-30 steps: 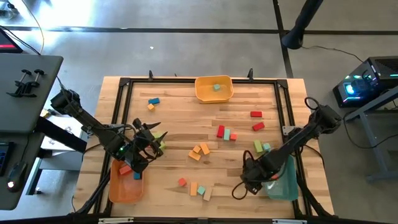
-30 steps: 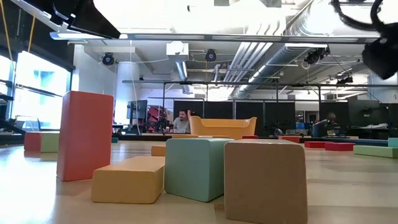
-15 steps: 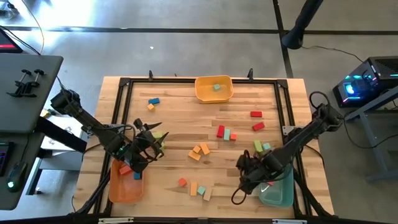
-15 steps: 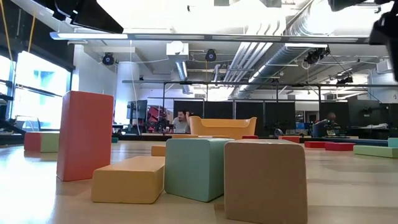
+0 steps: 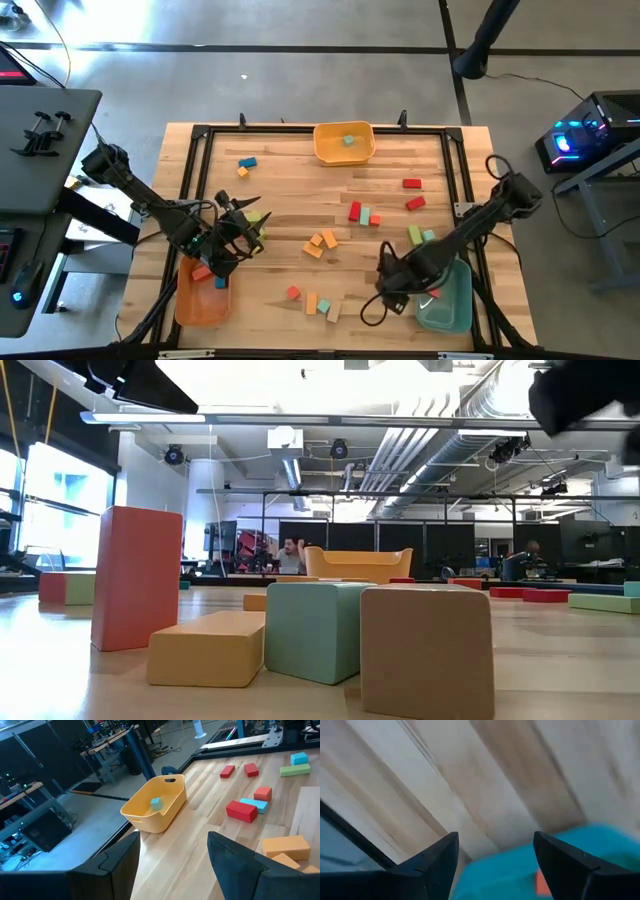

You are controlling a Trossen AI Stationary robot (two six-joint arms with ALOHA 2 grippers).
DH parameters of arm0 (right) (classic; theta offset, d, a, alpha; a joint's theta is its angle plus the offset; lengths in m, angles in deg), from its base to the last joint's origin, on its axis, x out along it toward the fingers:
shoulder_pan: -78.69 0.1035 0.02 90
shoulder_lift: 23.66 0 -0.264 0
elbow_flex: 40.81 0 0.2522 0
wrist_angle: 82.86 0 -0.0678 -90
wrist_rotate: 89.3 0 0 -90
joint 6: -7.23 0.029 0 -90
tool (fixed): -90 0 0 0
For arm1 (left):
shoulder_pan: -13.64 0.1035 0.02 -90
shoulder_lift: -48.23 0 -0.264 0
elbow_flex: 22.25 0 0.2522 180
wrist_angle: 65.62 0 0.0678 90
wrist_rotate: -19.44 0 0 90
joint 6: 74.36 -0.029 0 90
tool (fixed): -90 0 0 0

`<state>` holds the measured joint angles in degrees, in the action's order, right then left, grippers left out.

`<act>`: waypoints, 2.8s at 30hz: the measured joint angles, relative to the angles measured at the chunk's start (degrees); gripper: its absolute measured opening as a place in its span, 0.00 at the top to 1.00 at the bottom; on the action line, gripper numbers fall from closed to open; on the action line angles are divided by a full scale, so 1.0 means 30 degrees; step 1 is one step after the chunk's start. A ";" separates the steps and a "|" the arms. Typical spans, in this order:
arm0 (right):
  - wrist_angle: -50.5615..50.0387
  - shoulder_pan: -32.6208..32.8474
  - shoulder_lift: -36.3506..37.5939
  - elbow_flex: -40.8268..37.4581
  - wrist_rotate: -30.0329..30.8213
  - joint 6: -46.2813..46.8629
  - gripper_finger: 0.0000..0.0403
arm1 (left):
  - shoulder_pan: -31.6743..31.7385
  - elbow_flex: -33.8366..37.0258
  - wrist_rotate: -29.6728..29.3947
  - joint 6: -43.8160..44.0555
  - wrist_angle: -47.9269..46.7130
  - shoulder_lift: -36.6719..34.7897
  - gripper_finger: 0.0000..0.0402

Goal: Sort blocks by size
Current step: Put the small light blue block into the yellow bin

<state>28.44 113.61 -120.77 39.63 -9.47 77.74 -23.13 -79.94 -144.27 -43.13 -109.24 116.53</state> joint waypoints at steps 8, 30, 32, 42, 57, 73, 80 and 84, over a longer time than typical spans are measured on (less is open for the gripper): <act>-0.0736 0.1370 -0.1162 0.0000 -0.2347 0.1938 0.37 | 0.0000 0.0000 0.0146 0.0006 0.0059 0.0000 0.46; -0.3953 0.0967 -0.0047 0.2724 0.6681 0.1468 0.37 | 0.0000 0.0000 -0.0143 -0.0128 0.0150 0.0007 0.46; -0.3499 0.0249 -0.0062 0.2295 0.6231 0.0791 0.37 | 0.0000 0.0000 -0.0057 -0.0140 0.0127 0.0007 0.46; -0.4180 -0.2715 0.0567 -0.0723 0.6671 -0.5514 0.37 | 0.0000 0.0000 0.0490 -0.0497 0.0063 0.0007 0.46; -0.2695 -0.7607 0.8759 -0.9186 0.4539 -0.1554 0.37 | 0.0276 0.0000 0.0423 -0.0643 0.0151 0.0007 0.46; 0.0172 -0.8770 0.9279 -1.2116 0.2067 -0.1157 0.39 | 0.0401 0.0000 0.0503 -0.0570 0.0201 0.0007 0.46; -0.0041 -0.8758 0.9264 -1.2077 0.1892 -0.1625 0.53 | 0.0401 0.0000 0.0833 -0.0424 0.0213 0.0007 0.46; -0.0716 -0.8758 0.9242 -1.1535 0.2083 -0.1657 0.62 | 0.0401 0.0000 0.0867 -0.0431 0.0216 0.0007 0.46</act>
<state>26.29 87.34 -93.05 5.02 -3.22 72.77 -21.93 -79.94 -141.67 -44.43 -108.59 116.55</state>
